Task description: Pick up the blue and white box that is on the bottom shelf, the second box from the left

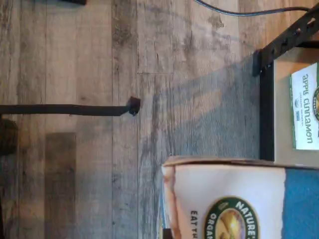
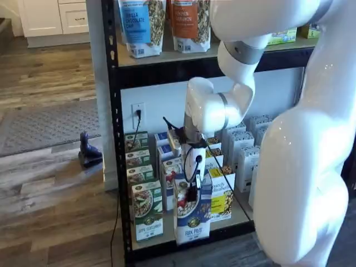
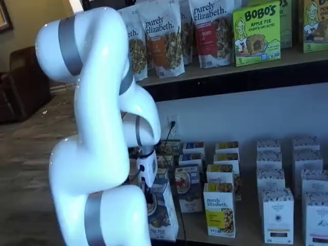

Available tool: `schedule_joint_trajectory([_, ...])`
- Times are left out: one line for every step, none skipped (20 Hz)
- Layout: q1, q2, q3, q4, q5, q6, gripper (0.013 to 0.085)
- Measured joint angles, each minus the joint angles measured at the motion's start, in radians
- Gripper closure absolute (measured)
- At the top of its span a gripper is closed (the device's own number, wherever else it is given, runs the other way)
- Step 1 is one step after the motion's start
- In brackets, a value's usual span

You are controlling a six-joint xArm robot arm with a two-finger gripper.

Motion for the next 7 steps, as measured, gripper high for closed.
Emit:
schedule_joint_trajectory([0.0, -0.008, 0.004, -0.006, 0.002, 0.005, 0.049])
schedule_joint_trajectory([0.0, -0.015, 0.008, -0.009, 0.005, 0.008, 0.049])
schedule_joint_trajectory([-0.001, -0.021, 0.011, -0.009, 0.007, 0.008, 0.049])
schedule_joint_trajectory([-0.002, -0.027, 0.013, -0.009, 0.014, 0.008, 0.049])
schedule_joint_trajectory([-0.003, -0.032, 0.014, -0.01, 0.023, 0.007, 0.049])
schedule_joint_trajectory([-0.004, -0.035, 0.014, -0.01, 0.028, 0.007, 0.049])
schedule_joint_trajectory([-0.004, -0.04, 0.017, -0.008, 0.03, 0.004, 0.049])
